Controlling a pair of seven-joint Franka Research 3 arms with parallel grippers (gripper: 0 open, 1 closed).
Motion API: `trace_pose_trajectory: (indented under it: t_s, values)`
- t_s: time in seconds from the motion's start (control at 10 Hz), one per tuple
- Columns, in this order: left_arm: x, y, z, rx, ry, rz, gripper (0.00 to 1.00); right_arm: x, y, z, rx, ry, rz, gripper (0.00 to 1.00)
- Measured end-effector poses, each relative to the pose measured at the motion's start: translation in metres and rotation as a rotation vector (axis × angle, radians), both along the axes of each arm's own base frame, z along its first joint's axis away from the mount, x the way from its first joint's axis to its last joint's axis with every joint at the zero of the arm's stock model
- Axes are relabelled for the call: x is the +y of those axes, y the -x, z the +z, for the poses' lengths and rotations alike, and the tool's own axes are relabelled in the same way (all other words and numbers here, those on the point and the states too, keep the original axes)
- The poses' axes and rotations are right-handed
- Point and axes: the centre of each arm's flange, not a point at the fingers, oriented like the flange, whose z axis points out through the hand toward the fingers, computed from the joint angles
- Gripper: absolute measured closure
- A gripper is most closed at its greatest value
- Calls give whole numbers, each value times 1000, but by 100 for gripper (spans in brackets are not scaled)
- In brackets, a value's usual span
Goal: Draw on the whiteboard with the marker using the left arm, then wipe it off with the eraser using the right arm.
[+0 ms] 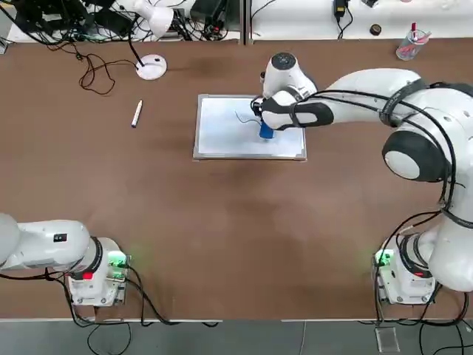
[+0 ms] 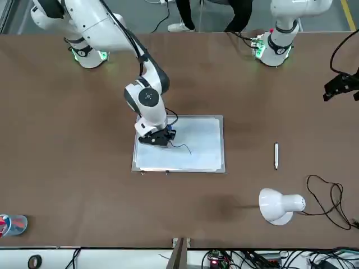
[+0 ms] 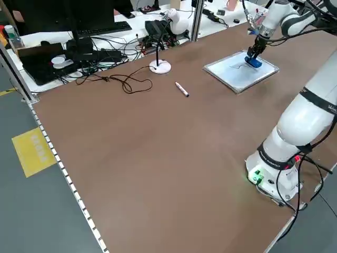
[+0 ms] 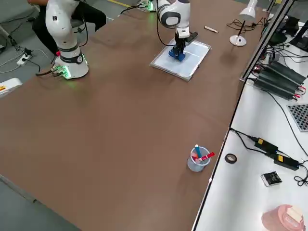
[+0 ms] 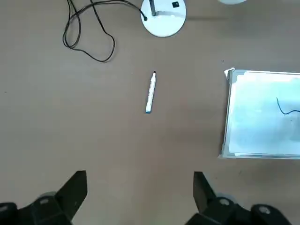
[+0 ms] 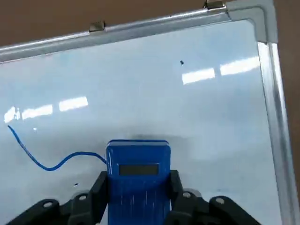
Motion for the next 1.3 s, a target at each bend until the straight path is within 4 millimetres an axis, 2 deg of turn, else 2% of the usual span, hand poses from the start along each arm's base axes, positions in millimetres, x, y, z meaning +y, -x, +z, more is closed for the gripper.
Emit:
trace_pose_trajectory:
  t_s: [0.2, 0.8, 1.3]
  values:
    - [0, -1, -2, 3, 0, 0, 0, 4, 4, -11, -7, 5, -2, 45]
    - [3, -4, -7, 13, 1, 4, 0, 10, 1, -11, -31, -14, -48, 45]
    - [8, -6, -9, 13, 2, 14, 0, 35, -4, -12, -60, -38, -67, 45]
